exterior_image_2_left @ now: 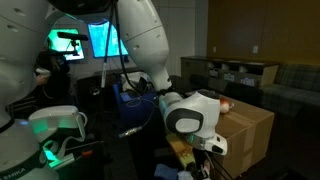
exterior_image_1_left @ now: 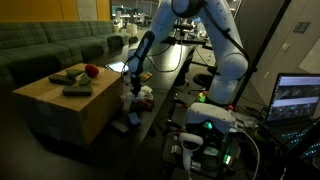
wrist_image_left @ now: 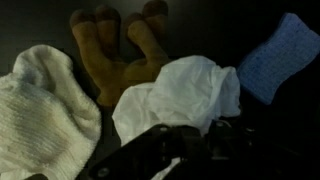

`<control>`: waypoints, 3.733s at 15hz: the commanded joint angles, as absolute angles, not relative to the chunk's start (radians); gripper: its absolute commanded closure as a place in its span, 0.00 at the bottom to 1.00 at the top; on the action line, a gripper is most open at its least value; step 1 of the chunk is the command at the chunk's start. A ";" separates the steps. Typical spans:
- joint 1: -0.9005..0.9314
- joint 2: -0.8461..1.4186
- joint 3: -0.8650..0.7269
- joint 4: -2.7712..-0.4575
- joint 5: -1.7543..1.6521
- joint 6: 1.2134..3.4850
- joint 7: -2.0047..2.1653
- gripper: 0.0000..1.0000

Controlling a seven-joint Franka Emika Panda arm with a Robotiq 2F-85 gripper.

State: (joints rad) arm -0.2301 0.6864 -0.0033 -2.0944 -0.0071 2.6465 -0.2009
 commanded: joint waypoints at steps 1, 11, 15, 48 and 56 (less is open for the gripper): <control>-0.286 0.707 0.059 -2.084 0.003 2.707 -0.337 0.91; -0.355 0.691 0.136 -2.114 0.007 2.739 -0.501 0.31; -0.369 0.681 0.150 -2.133 0.006 2.757 -0.511 0.01; -0.409 0.662 0.159 -2.492 -0.064 3.169 -0.341 0.00; -0.398 0.786 0.120 -2.364 -0.083 3.162 -0.310 0.00</control>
